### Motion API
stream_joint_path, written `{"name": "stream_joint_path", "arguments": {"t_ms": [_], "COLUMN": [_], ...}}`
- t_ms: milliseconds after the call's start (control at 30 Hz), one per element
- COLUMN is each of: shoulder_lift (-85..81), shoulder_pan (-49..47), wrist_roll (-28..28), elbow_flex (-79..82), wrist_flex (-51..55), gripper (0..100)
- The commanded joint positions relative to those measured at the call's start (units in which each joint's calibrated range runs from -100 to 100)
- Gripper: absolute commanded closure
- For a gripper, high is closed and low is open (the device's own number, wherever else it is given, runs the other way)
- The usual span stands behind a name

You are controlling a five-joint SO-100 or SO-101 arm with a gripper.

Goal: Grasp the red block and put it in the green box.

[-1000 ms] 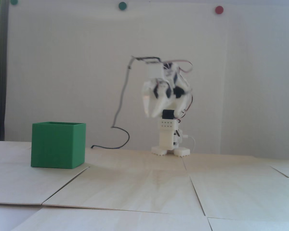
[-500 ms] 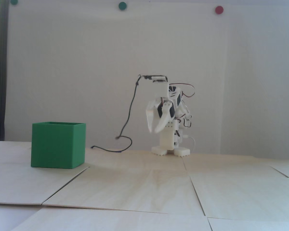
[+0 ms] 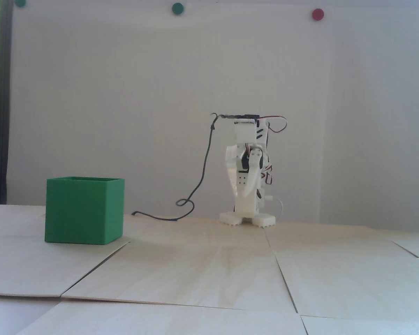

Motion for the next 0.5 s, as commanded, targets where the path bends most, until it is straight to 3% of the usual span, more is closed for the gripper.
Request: {"name": "stream_joint_path", "arguments": {"t_ms": [0, 133, 333, 467], "shoulder_lift": [-0.8, -0.8, -0.8, -0.8], "shoulder_pan": [0.0, 3.4, 4.6, 4.5], "wrist_roll": [-0.3, -0.2, 0.2, 0.3], "elbow_flex": [11.6, 22.8, 22.8, 22.8], "wrist_flex": [-15.7, -28.3, -24.0, -14.5], "gripper": [98, 98, 98, 98]}}
